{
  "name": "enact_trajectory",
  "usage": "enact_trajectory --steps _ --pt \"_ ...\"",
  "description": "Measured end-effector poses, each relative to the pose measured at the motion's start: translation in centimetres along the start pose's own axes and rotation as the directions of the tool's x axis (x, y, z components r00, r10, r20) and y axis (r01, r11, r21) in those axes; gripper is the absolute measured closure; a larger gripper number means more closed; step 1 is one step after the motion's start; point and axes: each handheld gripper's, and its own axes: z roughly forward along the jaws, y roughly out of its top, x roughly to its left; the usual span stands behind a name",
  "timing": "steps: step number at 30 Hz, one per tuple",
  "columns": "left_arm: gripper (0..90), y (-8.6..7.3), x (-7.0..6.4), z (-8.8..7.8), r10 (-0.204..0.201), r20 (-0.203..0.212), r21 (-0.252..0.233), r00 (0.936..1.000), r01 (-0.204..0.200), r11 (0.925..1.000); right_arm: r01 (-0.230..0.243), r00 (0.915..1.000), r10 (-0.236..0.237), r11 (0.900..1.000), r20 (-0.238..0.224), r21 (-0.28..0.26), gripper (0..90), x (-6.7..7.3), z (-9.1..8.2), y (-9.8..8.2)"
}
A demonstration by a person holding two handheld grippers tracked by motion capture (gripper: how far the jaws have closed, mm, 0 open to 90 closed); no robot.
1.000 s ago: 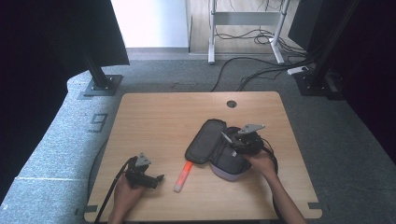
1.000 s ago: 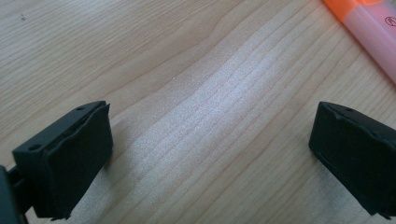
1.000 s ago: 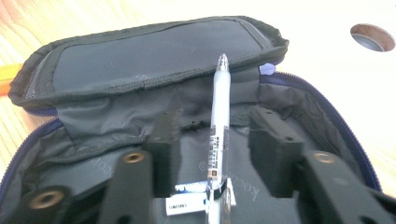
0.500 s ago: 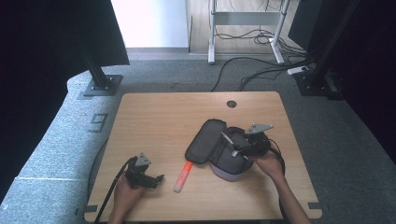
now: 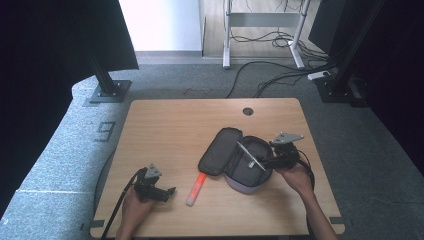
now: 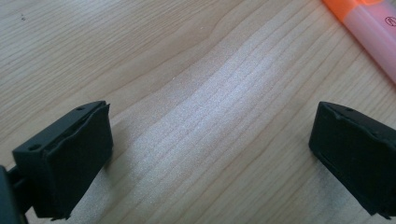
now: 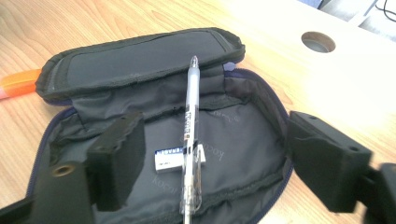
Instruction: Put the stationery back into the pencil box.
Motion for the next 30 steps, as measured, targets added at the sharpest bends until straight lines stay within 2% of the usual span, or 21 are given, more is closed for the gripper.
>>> enact_trajectory --steps 3,16,26,30 --pt "0.0 0.0 0.0 0.0 0.0 0.0 0.0 1.0 0.0 1.0 0.001 1.0 -0.001 1.0 -0.008 0.006 13.6 0.0 -0.4 -0.1" --pt "0.0 0.0 0.0 0.0 0.0 0.0 0.0 1.0 0.0 1.0 -0.012 0.999 0.012 1.0 0.042 0.005 9.2 -0.5 -2.6 -1.7" --pt "0.0 0.0 0.0 0.0 0.001 0.0 0.0 1.0 -0.001 1.0 -0.017 0.9976 0.018 1.0 0.068 -0.009 8.6 -0.7 -3.8 -3.4" --pt "0.0 0.0 0.0 0.0 0.0 0.0 0.0 1.0 0.0 1.0 -0.033 0.9965 0.034 0.999 0.076 -0.014 8.7 -0.8 -4.0 -4.2"
